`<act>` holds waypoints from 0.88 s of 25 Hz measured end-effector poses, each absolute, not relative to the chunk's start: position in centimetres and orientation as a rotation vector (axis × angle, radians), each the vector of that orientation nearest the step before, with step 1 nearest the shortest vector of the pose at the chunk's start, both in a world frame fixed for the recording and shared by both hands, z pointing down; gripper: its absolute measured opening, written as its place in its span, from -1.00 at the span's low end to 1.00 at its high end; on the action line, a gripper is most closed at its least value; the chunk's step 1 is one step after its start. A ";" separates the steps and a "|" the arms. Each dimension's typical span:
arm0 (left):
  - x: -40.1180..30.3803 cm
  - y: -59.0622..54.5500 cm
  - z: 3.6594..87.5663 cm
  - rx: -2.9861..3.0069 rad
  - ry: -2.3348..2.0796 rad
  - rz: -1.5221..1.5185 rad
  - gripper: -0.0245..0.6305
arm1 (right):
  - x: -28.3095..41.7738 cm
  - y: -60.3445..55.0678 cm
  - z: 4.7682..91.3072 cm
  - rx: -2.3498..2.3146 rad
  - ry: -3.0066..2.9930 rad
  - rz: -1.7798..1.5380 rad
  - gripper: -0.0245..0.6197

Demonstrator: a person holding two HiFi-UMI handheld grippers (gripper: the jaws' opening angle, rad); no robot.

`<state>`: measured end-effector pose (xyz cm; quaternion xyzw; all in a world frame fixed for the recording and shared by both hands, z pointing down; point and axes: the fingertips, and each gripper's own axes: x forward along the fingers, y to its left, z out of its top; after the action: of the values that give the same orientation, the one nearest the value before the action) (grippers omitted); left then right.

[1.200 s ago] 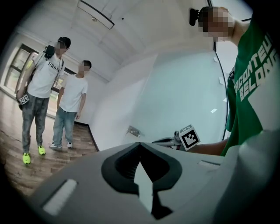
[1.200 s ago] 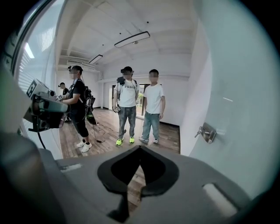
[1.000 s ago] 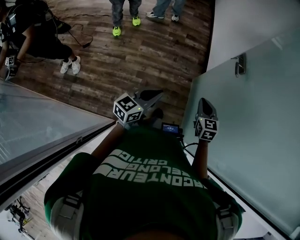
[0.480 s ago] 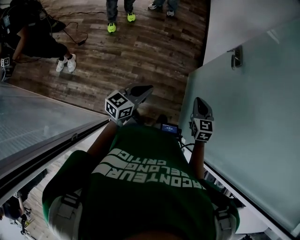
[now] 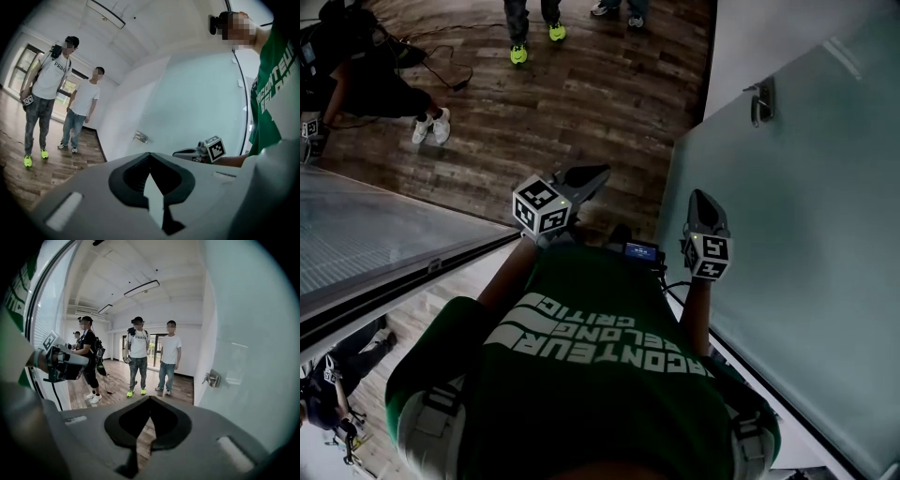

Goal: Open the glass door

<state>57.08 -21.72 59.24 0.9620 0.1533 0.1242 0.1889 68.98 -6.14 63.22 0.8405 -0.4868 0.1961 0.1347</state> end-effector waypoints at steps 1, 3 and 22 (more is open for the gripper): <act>57.3 -21.4 59.3 2.706 0.427 0.349 -0.88 | 69.2 -6.0 63.3 2.434 -1.418 0.567 -0.95; 57.7 -21.1 59.3 2.708 0.419 0.349 -0.88 | 69.4 -5.7 63.3 2.432 -1.434 0.568 -0.95; 58.7 -20.7 58.6 2.731 0.425 0.333 -0.88 | 70.2 -5.3 62.5 2.434 -1.454 0.533 -0.95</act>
<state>58.66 -20.72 58.57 0.9653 0.1504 0.1179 0.1781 70.21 -5.28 62.47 0.8368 -0.4998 0.1833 0.1279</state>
